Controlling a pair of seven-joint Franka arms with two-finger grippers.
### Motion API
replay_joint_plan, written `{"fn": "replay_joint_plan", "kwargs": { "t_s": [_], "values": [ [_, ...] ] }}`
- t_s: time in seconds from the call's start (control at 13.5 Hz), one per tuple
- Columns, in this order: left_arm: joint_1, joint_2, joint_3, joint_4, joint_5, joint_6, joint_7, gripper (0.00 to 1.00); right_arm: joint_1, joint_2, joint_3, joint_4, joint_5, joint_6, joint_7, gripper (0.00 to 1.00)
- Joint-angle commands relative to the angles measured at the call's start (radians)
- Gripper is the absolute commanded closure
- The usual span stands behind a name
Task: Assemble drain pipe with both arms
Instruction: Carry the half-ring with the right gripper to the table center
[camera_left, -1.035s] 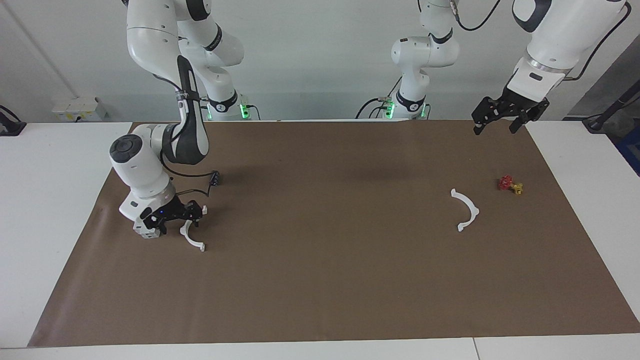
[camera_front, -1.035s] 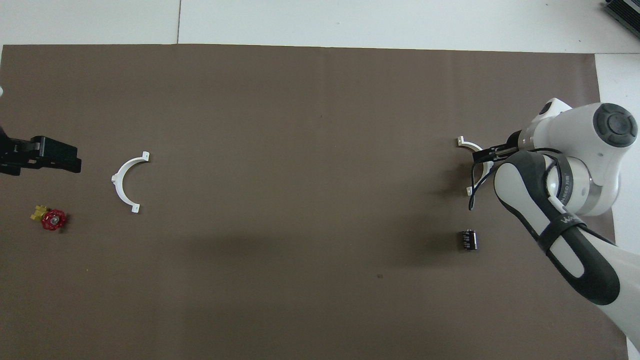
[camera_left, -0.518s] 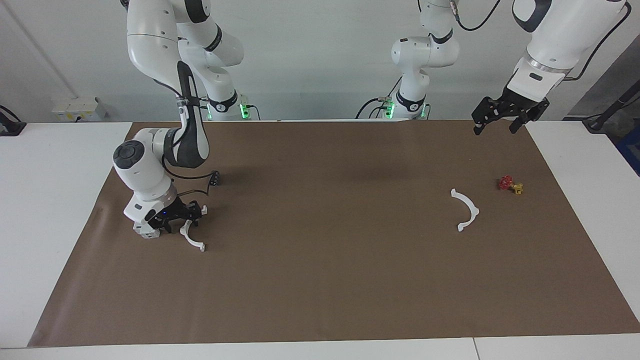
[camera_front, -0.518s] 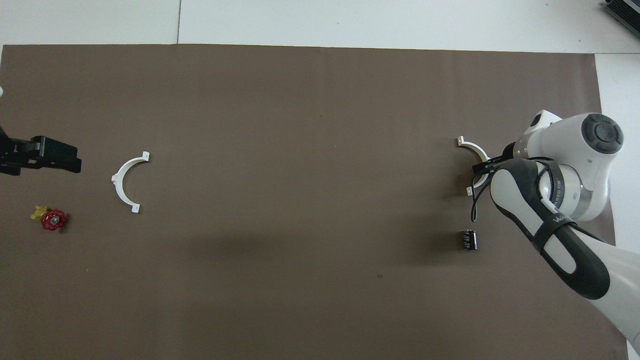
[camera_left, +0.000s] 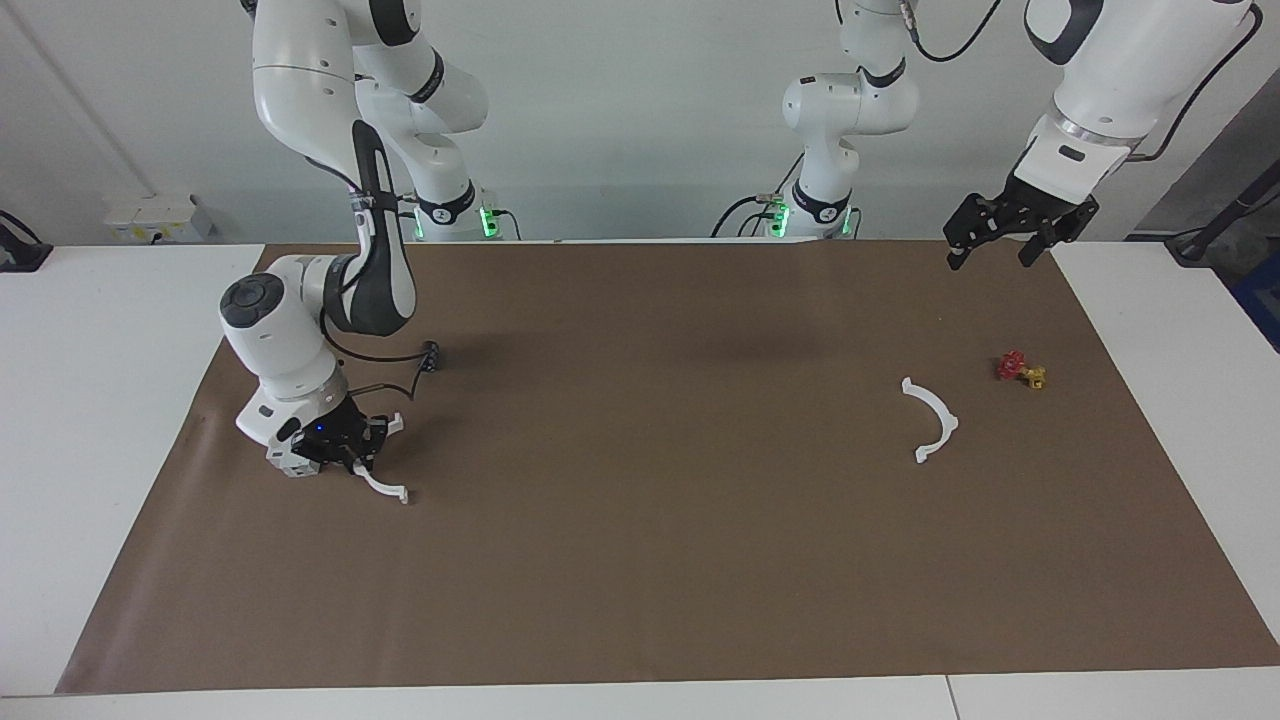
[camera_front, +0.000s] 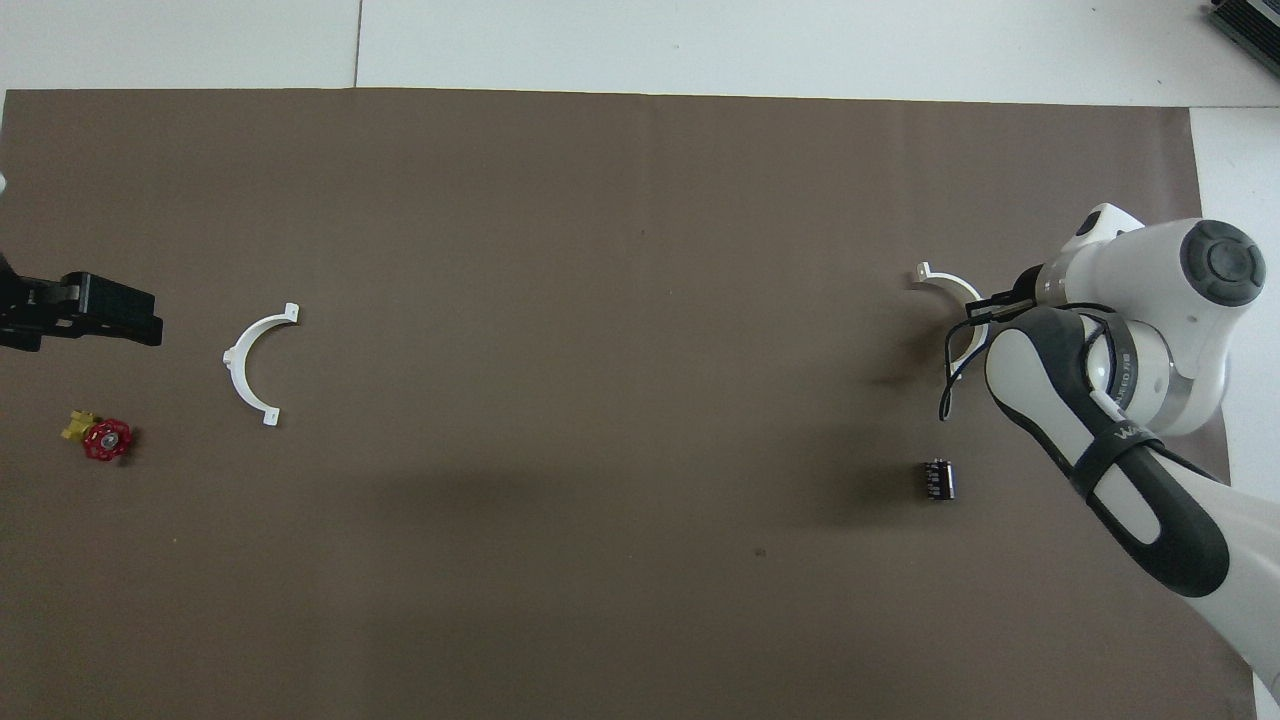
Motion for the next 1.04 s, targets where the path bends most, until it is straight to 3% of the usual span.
{"fn": "replay_joint_plan", "kwargs": {
  "t_s": [0.0,0.22,0.67,0.96],
  "values": [
    [-0.013,-0.018,0.008,-0.012,0.011,-0.003,0.008,0.00,0.043,-0.025,0.007,0.094,0.014,-0.155,0.126,1.00],
    [-0.013,-0.018,0.008,-0.012,0.013,-0.003,0.008,0.00,0.161,-0.024,0.005,0.174,-0.002,-0.242,0.349,1.00],
    [-0.013,-0.018,0.011,-0.012,0.013,-0.005,0.008,0.00,0.436,-0.007,0.007,0.174,-0.003,-0.168,0.712,1.00],
    [-0.011,-0.018,0.011,-0.012,0.013,-0.005,0.008,0.00,0.576,0.068,0.005,0.177,-0.003,-0.063,0.835,1.00]
  ]
}}
